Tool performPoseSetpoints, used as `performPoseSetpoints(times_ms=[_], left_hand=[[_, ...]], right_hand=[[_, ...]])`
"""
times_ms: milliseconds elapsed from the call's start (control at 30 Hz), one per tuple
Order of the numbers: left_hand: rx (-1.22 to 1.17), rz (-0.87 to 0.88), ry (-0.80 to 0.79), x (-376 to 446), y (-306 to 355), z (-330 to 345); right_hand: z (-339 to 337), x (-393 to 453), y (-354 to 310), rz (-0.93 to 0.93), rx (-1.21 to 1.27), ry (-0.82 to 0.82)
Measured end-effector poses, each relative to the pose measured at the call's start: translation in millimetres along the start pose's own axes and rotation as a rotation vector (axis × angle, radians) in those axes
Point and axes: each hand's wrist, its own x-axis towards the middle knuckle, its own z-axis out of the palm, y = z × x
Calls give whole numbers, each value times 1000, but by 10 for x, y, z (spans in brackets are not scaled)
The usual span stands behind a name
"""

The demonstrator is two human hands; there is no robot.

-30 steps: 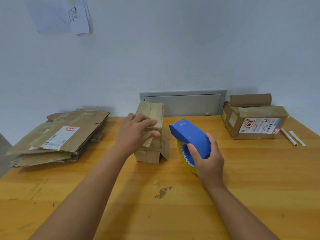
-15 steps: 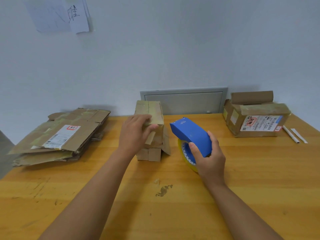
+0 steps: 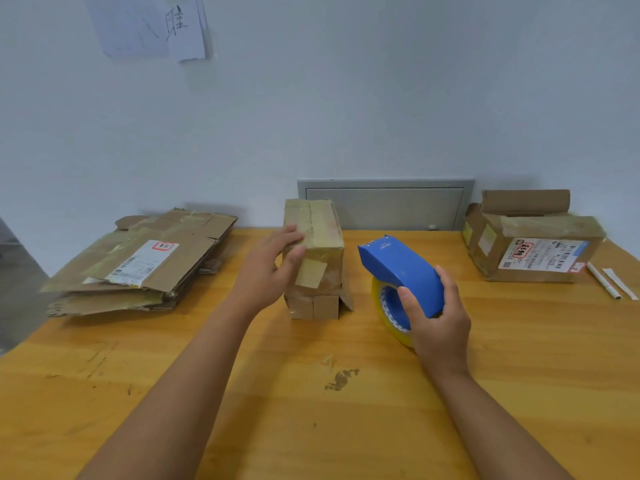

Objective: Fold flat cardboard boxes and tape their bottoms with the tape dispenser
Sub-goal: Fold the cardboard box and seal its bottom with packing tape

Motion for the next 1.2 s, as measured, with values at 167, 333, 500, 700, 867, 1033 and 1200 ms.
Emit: performPoseSetpoints(times_ms=[167,333,500,700,867,1033,1200], left_hand=[[-33,10,-66,34,-9,-163],[-53,29,-245,68,-91,-329],[-167,4,-105,70,-83,-244],[-160,65,-59,56,-103,-161],[-31,93,-96,120,-87,-255],[284,53,-158,183,131,-147],[359,34,-195,212,281,-72]], right_hand=[[-8,-2,9,-1,5,-5],[-20,-10,2,1,3,-2],[-29,-11,-20,6,23,-10],[-31,-14,-18,13,45,-18],[-33,-17,-7,28,46,-9],[-21,-12,-16,31,55,-14],[-40,-22,-8,27,64,-15]])
